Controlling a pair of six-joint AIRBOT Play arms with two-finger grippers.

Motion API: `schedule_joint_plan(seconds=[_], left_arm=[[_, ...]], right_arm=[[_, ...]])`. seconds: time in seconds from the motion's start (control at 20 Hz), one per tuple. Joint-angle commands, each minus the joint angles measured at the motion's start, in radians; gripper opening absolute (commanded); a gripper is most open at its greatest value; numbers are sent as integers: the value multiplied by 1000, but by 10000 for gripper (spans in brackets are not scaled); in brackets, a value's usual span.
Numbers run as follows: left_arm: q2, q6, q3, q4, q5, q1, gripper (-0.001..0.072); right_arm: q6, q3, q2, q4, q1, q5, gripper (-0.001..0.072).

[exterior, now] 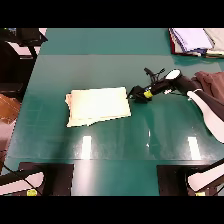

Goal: Fold the shirts.

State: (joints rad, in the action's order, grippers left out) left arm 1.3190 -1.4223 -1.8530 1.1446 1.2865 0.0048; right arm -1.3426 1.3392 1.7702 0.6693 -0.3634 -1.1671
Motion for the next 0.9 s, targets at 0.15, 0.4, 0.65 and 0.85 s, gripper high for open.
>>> schedule_joint_plan(seconds=[0.15, 0.4, 0.65, 0.85], left_arm=[[0, 16, -1, -2, -15, -34, 26], [0, 8, -1, 2, -15, -56, 24], [0, 9, -1, 6, -43, -179, 25], [0, 10, -1, 6, -97, -262, 25]], right_arm=[[69, -10, 75, -129, -111, 82, 433], [140, -8, 1, -118, -96, 154, 15], [73, 118, -178, 84, 134, 157, 14], [-24, 283, -291, 269, 393, 135, 14]])
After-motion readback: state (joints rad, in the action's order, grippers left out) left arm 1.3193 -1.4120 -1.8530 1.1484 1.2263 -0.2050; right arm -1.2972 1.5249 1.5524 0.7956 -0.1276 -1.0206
